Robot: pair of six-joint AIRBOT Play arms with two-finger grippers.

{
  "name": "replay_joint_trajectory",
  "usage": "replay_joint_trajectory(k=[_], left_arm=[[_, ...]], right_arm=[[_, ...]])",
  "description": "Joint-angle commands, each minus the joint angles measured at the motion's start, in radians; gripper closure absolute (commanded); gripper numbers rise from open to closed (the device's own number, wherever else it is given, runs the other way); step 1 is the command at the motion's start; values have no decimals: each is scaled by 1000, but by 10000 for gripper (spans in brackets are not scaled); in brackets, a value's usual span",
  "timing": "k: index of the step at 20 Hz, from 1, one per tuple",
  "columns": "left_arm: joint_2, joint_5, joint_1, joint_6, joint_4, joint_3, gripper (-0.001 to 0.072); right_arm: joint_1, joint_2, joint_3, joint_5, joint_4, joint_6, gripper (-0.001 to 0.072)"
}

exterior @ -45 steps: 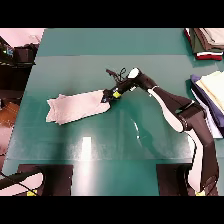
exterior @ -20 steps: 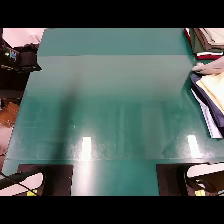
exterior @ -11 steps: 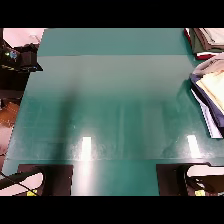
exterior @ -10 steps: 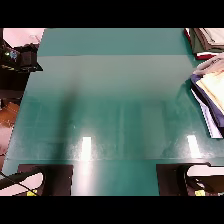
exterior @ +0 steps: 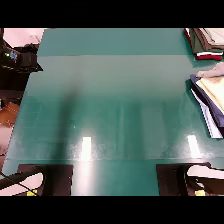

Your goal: Fold the shirts.

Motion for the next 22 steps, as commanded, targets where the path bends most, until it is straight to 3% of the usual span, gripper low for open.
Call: replay_joint_trajectory(k=[1, 2, 3, 4, 5, 9, 15, 16, 17, 18, 22], left_arm=[[0, 0, 0, 21, 0, 0, 684], [0, 0, 0, 21, 0, 0, 684], [0, 0, 0, 21, 0, 0, 685], [0, 0, 0, 22, 0, 0, 684], [0, -1, 0, 29, 0, 0, 684], [0, 7, 0, 29, 0, 0, 684], [0, 19, 0, 27, -2, 0, 684], [0, 29, 0, 27, -2, 0, 684], [0, 39, 0, 27, -2, 0, 684], [0, 51, 0, 27, -3, 0, 684], [0, 82, 0, 27, -3, 0, 684]], right_arm=[[-3, 7, -2, 159, -236, 100, 693], [-3, 7, -2, 186, -282, 104, 596], [-6, 7, -2, 201, -312, 105, 403], [-13, 7, -2, 215, -322, 105, 284], [-26, 7, -2, 229, -319, 105, 271], [-45, 8, -1, 248, -280, 139, 274], [53, 10, -1, 239, 77, 150, 288], [86, 10, -1, 239, 116, 150, 356], [124, 9, -1, 238, 150, 149, 588], [159, 9, -1, 235, 162, 149, 697], [299, 9, -1, 209, 158, 149, 697]])
